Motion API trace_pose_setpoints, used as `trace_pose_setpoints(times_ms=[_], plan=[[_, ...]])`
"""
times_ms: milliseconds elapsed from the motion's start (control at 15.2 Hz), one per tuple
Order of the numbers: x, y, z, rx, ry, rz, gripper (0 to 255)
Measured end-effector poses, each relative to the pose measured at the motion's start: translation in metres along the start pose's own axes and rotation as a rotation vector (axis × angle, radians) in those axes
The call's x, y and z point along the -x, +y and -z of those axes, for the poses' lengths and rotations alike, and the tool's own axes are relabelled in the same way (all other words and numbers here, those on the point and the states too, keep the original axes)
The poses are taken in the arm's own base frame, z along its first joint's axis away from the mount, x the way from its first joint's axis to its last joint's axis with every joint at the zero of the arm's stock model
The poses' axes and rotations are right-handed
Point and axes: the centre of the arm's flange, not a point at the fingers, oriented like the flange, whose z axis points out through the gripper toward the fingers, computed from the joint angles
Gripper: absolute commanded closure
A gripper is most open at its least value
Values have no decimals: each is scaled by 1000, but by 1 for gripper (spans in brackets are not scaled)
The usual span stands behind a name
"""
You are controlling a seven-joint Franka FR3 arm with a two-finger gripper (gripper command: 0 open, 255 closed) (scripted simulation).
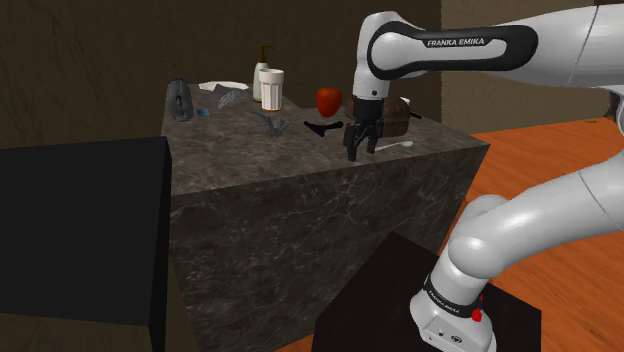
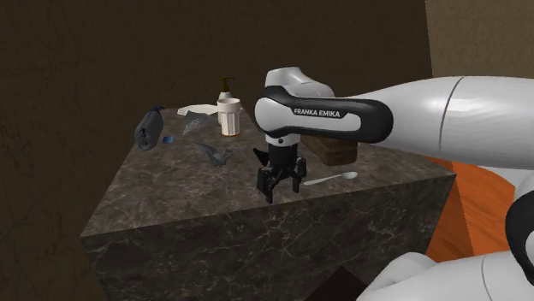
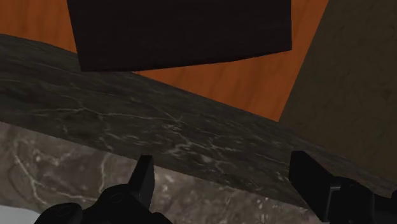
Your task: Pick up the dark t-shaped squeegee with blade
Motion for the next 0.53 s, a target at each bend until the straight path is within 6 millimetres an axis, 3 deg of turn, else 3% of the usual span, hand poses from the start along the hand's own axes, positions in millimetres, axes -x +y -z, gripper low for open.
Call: trace_pose_setpoints(times_ms=[528], plan=[[-92,45,5,22,25,46,0]])
